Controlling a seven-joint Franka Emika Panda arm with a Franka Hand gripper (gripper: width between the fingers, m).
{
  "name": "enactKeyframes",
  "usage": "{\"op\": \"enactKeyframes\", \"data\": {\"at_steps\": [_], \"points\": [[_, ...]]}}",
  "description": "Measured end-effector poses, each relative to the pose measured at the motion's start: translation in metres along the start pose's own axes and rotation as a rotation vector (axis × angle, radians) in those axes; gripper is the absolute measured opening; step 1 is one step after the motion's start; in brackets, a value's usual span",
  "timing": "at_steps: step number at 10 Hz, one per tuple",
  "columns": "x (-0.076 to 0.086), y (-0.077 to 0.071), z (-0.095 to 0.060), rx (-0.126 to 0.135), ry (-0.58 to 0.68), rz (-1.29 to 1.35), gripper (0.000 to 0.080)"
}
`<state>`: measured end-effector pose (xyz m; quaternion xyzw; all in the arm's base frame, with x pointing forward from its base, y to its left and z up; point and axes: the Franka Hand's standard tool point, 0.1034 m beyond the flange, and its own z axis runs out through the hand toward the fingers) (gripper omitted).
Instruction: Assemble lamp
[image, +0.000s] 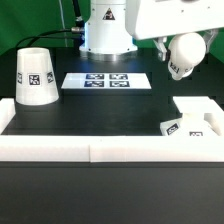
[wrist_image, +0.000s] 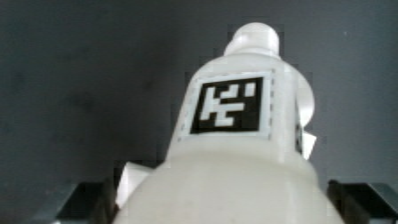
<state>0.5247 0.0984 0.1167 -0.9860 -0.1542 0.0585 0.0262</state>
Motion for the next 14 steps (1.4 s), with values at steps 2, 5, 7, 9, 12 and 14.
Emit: {"op": "enactKeyframes", "data": {"at_steps": [2,5,7,9,12,14], "points": [[0.006,0.003,-0.003,-0.024,0.123,0.004,0.0579],[0.008,0.009,0.003,-0.064,0.279,-0.045,0.0579],[0.012,0.018,0.004,-0.082,0.294,-0.120,0.0579],[0.026,0.026,-0.015,-0.081,0.285,-0.134,0.0579],[0.032,0.029,-0.020,-0.092,0.327,-0.140,0.0579],[0.030,0.042,-0.020,-0.149,0.478,-0.154,0.0579]]}}
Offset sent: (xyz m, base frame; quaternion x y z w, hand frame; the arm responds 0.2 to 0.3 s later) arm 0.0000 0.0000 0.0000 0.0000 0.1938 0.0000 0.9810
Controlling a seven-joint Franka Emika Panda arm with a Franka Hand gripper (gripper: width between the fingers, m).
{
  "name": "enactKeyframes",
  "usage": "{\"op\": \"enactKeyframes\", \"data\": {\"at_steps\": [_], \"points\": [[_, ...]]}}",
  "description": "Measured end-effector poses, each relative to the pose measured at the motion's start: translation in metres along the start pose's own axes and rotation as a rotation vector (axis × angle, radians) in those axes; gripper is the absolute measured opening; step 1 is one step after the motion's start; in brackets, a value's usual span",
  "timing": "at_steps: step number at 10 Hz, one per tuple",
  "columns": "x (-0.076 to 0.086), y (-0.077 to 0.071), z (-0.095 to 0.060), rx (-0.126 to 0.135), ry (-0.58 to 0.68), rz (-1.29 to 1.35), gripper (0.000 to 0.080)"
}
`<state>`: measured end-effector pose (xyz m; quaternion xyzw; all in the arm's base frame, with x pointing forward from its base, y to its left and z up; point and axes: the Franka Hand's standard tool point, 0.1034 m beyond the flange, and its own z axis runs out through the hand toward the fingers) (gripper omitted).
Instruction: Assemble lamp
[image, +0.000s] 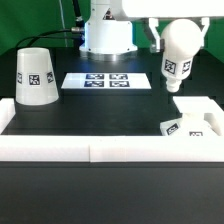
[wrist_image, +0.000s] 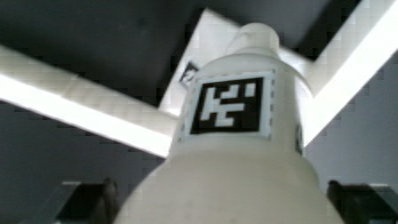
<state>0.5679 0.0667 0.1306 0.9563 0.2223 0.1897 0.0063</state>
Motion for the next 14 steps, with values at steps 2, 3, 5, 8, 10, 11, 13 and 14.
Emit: {"op": "enactKeyframes", "data": {"at_steps": [2,3,5,8,10,11,13,14], "points": [[0.002,0.001,-0.006,0.001,-0.003,-0.007,0.0579],[0.009,0.003,-0.011,0.006,-0.007,-0.005,0.0579],[0.027,0.000,-0.015,0.012,-0.001,0.004,0.0579],[0.037,-0.003,-0.011,0.018,0.009,0.011,0.0579],[0.037,-0.003,-0.010,0.018,0.007,0.011,0.0579],[0.037,-0.004,-0.008,0.017,0.011,0.008,0.0579],[0.042,-0.005,-0.002,0.013,0.031,-0.013,0.0579],[0.048,-0.002,-0.002,0.008,0.045,-0.022,0.0579]]}}
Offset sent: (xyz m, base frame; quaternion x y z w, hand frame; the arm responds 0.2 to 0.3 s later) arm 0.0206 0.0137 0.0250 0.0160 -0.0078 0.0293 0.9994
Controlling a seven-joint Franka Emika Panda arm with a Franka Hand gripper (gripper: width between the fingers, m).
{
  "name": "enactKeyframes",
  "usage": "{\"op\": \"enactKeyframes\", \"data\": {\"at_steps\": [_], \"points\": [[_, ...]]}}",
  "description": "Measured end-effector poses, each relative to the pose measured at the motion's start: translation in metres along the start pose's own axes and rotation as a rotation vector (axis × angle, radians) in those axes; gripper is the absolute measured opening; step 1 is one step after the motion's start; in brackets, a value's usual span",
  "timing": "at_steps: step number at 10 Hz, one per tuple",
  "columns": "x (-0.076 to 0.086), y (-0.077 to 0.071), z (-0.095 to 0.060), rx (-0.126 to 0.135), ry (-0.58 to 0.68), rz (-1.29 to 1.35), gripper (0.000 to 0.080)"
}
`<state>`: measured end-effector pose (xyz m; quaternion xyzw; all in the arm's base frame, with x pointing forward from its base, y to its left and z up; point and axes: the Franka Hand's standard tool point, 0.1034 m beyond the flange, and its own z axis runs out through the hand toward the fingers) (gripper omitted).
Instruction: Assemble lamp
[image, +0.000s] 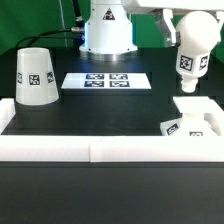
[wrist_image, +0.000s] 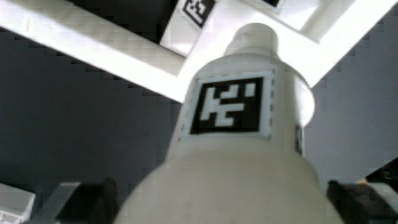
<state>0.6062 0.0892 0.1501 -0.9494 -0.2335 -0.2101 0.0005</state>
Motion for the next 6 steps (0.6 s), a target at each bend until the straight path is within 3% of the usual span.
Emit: {"op": "enactKeyframes", "data": {"at_steps": [4,6], "points": [[0.0058,0.0077,0.0000,-0.038,0.070,-0.017,0.0579],[0.0051,0.0066,0.0021,-0.038,0.073,-0.017,0.0579]]}}
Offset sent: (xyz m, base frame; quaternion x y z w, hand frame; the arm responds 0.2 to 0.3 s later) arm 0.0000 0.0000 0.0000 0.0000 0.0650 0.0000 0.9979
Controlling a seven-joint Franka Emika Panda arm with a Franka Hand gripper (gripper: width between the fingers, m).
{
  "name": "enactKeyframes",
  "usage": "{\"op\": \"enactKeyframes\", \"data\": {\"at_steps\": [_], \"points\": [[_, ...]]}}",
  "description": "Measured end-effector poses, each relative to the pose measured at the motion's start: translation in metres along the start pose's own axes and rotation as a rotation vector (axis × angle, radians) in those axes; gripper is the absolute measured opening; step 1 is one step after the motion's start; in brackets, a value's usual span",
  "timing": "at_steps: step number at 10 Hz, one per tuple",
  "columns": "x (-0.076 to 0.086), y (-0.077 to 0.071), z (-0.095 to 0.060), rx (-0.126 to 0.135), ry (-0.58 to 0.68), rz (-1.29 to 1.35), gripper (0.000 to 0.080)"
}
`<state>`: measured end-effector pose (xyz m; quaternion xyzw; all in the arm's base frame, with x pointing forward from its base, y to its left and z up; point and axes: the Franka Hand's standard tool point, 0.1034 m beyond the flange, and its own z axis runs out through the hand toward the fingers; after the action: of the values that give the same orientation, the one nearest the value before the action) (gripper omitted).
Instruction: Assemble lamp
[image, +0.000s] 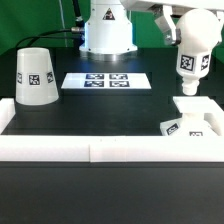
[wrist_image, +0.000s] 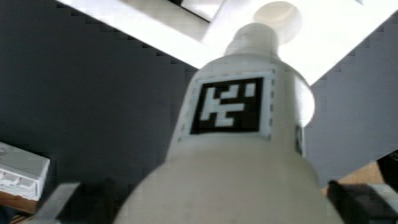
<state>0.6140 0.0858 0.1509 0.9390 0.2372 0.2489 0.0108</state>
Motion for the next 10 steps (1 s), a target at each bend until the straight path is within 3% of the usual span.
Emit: {"op": "enactKeyframes", "data": {"at_steps": [10], "points": [[-0.010,-0.016,0.016,0.022,-0.027,-0.012,0.0579]]}}
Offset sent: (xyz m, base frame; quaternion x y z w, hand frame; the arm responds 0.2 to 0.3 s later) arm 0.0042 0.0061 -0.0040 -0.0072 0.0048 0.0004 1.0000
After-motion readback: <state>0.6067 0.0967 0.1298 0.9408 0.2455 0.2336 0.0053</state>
